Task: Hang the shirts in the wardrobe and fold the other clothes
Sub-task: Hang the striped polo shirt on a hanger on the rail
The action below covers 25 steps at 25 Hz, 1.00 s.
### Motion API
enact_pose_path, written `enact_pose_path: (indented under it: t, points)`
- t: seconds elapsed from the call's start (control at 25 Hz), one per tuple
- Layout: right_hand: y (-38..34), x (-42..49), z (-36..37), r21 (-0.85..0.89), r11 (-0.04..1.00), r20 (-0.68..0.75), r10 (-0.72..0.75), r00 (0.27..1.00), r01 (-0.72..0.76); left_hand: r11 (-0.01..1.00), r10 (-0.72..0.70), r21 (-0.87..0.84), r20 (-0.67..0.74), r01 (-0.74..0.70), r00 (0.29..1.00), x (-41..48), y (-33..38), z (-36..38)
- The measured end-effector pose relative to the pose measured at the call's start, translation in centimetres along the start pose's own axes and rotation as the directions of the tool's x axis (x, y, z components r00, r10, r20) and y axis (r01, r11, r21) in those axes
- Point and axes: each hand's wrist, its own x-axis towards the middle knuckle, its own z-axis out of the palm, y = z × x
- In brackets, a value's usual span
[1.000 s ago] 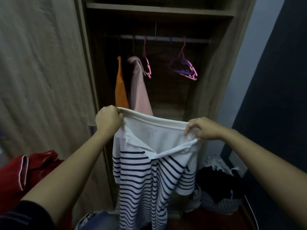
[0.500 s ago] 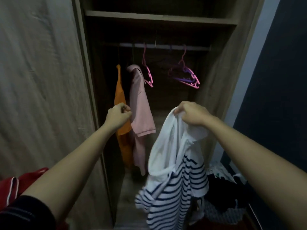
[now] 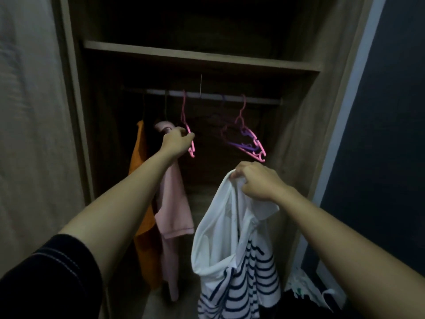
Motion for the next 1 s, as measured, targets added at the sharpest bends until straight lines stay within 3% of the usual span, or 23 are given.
enact_pose_path:
  t: [0.16,0.36,0.8,1.0]
  points:
    - [3.0,2.3,0.2,0.024,0.999,-0.039,-0.036,0.999,0.037,0.993,-0.116,-0.031,-0.106,0.114,0.988,5.8,0.6,3.1]
    - [5.4,4.6,1.5,0.063,0.997,-0.012,-0.044,0.999,0.045,0.956,-0.284,0.066,-0.038,0.286,0.958,9.9,-0.2,6.6]
    - [5.7,6.5,3.1,0.093,0.991,-0.001,-0.098,0.995,0.098,0.974,-0.098,0.172,-0.264,0.147,0.96,8.9,0.5,7.6]
    - [4.7,6.8,3.6,0.099,0.991,0.013,-0.092,0.996,0.09,0.938,-0.104,0.285,-0.306,0.196,0.946,9.0,2.4,4.2]
